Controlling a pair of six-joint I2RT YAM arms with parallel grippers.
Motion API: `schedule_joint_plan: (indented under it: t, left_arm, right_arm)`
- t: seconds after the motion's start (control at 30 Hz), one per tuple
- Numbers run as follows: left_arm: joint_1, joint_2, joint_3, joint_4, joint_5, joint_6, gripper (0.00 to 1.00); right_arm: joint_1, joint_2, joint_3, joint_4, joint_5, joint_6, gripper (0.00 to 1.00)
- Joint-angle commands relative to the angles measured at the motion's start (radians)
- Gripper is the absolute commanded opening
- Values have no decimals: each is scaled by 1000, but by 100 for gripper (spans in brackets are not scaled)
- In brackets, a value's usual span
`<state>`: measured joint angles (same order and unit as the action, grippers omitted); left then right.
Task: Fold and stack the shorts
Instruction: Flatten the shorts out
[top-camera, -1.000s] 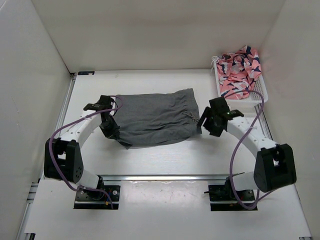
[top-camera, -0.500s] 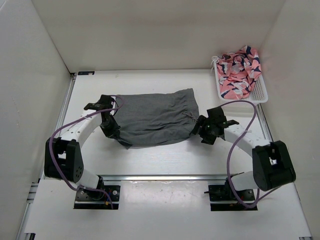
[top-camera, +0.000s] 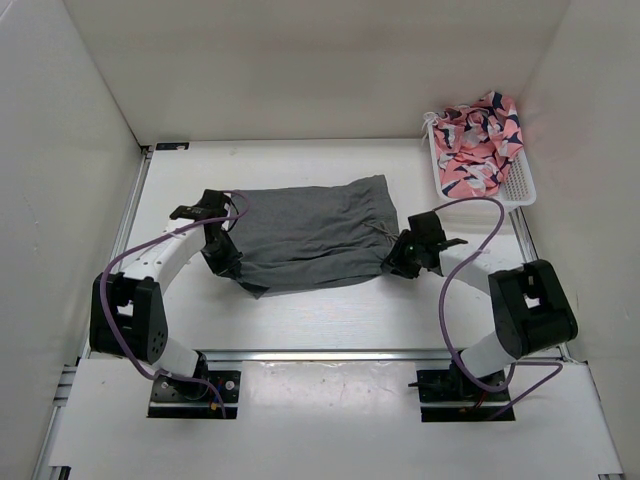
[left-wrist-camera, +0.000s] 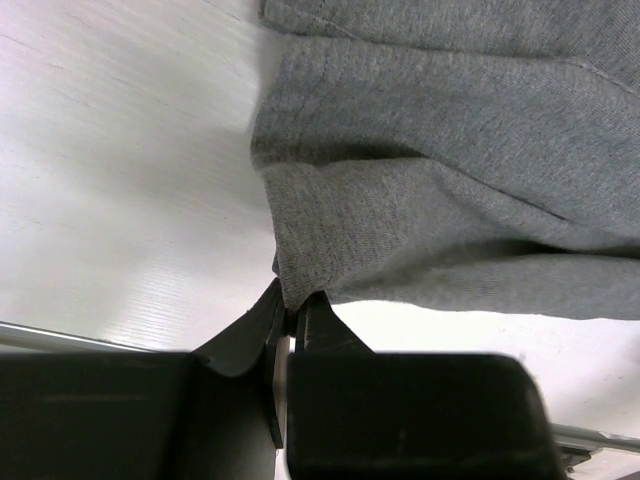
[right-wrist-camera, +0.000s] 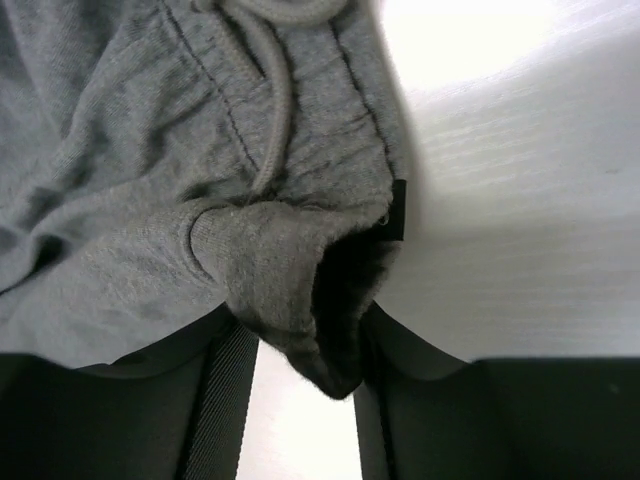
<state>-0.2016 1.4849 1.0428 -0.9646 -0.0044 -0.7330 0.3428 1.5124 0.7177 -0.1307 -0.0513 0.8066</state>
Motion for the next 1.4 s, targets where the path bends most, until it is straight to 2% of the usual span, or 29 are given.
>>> schedule_joint_plan:
  t: [0.0,0.13,0.23,0.27,0.4,0.43,0.5,0.53,0.6,0.63,0.67,0.7,0.73,0.77,0.8,0.83,0.9,1.0,1.03,1.07,1.1,1.13,1.17,1.2,1.23,1.3,1.33,1.37]
  left_arm:
    - [-5,-8,20,4,-6,7,10]
    - [-5,-8,20,4,-6,7,10]
    - [-5,-8,11,4,-6,7,10]
    - [-5,-8,11,4,-6,7,10]
    - [4,-8,49,4,-16,7,10]
    - [14,21,71,4,-6,7,10]
    - [24,61,187,-6,-6,17,10]
    - [33,116,242,-25,-6,26,10]
    - [65,190,473,-68,-19,49,10]
    - [76,227,567,-94,-29,58,10]
    - [100,301,662,-150,-29,58,10]
    - [114,337,860,-175,-10,82,10]
    - [126,368,963,-198,24,83,10]
    - [145,426,1062,-241,36,83,10]
    - [145,452,1240,-255,37,92,10]
    - [157,472,1314,-270,65,92,10]
    - [168,485,1417,-270,105,92,10]
    - [168,416,1363,-247,130,101,10]
    - [168,385,1262,-237,130,122,10]
    - [168,353,1196,-215,130,122,10]
    - [168,278,1124,-203,130,136,10]
    - [168,237,961,-191,130,145,10]
    - [154,192,869,-156,130,145,10]
    - [154,105,777,-140,130,145,10]
    - [128,60,591,-122,121,145,10]
    - [107,-61,405,-77,121,135,10]
    - [84,-96,240,-68,121,121,10]
    - [83,-127,162,-57,141,110,12]
  right_arm:
    - [2,19,31,42,93,-4,42]
    - [2,40,40,42,122,-24,31]
    - [2,49,61,20,131,-24,14]
    - [2,40,71,-15,140,-24,2]
    - [2,-3,178,-188,163,-34,0]
    - [2,-3,256,-220,174,-43,0]
    - [2,28,360,-309,174,-67,0]
    - [-10,67,487,-331,185,-93,0]
    - [-30,121,639,-395,176,-118,0]
    - [-56,179,810,-418,165,-130,0]
    - [-65,205,894,-437,165,-139,0]
    - [-76,225,970,-446,165,-156,0]
    - [-94,262,1114,-463,165,-156,0]
    - [-105,282,1187,-478,136,-165,0]
    - [-125,313,1250,-510,120,-165,0]
    - [-125,325,1341,-530,111,-165,0]
    - [-136,325,1367,-546,111,-176,0]
    - [-136,245,1239,-546,96,-193,0]
    - [-136,211,1179,-520,105,-193,0]
    - [-136,171,1022,-495,105,-193,0]
    - [-136,84,932,-469,96,-179,0]
    - [-136,36,843,-421,96,-179,0]
    - [-136,-9,757,-409,96,-164,0]
    - [-136,-96,600,-409,96,-155,0]
    - [-136,-142,522,-397,84,-155,0]
    - [-136,-274,321,-397,84,-146,0]
    - [-136,-322,257,-397,84,-145,0]
    - [-136,-404,200,-408,64,-145,1]
